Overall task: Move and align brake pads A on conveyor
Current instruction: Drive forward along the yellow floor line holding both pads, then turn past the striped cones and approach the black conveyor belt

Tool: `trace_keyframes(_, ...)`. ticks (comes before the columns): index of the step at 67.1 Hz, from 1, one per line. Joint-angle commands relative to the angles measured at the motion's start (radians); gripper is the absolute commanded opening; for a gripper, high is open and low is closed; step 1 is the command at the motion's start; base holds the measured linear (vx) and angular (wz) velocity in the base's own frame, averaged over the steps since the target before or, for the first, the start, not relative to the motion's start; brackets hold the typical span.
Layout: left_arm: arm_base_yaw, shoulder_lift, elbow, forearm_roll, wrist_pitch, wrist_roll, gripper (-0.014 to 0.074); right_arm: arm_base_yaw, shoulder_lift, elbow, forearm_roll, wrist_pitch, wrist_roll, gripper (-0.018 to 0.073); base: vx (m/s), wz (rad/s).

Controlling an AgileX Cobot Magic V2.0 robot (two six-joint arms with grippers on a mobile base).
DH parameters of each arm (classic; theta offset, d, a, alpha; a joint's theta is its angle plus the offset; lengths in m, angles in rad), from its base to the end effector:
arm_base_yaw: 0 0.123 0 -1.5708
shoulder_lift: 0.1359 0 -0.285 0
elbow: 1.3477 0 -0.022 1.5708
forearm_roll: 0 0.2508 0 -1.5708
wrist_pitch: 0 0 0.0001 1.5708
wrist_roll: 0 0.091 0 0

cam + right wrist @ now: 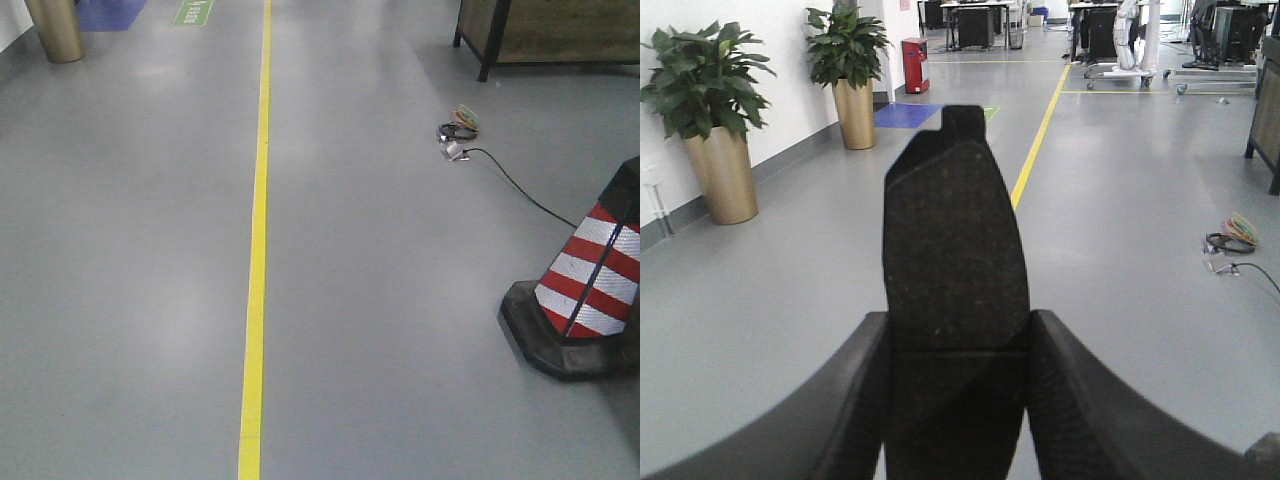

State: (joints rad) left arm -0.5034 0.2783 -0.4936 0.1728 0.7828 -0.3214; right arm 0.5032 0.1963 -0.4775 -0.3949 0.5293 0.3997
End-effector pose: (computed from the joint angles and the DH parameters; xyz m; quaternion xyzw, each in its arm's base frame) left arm 0.0512 -0.0156 0.2922 0.0981 0.8464 -0.1304 0.5069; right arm 0.0481 0.0063 0.3154 -0.1033 0.7425 0.1106 0.6525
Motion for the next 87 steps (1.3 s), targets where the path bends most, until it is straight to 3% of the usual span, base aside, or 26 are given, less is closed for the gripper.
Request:
trace_keyframes(1,-0.005,0.007,-0.029,0.008,-0.084,-0.009,-0.0006,-0.004,0.012,-0.028,-0.026,-0.089,-0.009,-0.0004,0.62,-0.07)
trace_keyframes(55,-0.005,0.007,-0.029,0.008,-0.084,-0.009,-0.0006,-0.004,0.012,-0.028,-0.026,-0.089,-0.009,-0.0004,0.51,-0.05)
trace_keyframes(87,-0.005,0.007,-0.029,0.008,-0.084,-0.009,-0.0006,-0.004,0.012,-0.028,-0.026,-0.089,-0.009,-0.0004,0.28,-0.63)
